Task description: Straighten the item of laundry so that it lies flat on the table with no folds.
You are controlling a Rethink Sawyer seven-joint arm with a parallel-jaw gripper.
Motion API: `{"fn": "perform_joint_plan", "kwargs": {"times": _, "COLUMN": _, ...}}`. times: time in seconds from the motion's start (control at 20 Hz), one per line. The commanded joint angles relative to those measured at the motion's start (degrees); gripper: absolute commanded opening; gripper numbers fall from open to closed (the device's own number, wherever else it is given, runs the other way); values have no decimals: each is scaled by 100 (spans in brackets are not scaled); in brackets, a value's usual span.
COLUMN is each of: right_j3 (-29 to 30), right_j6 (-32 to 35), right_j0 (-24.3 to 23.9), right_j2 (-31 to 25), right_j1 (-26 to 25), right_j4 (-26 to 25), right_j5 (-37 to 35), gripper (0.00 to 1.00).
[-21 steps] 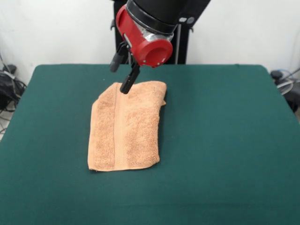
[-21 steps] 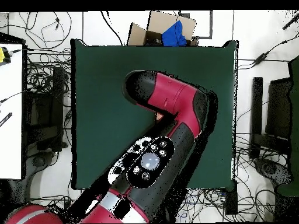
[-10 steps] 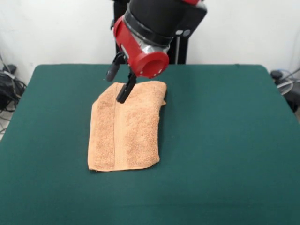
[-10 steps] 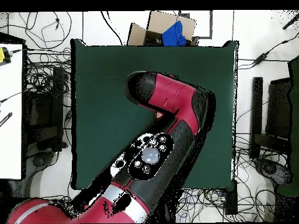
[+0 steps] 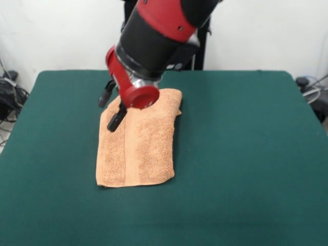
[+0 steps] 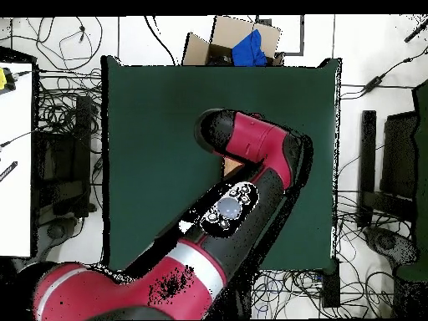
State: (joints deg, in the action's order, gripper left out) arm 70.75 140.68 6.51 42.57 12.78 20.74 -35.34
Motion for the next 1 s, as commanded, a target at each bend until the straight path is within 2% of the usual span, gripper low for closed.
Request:
{"fn": "perform_joint_plan", "kwargs": {"times": 0.05, "right_j3": 151, "right_j6": 932, "right_j0": -74, "right_j2": -727, "right_j1": -407, "right_j4": 27, "right_j5": 613, "gripper": 100}}
{"fn": "perform_joint_plan", "kwargs": {"times": 1.0, "right_j3": -119, "right_j6": 1260, "right_j0": 10, "right_j2": -865, "right_j1": -398, "right_j4": 685, "right_j5": 685, "gripper": 100}}
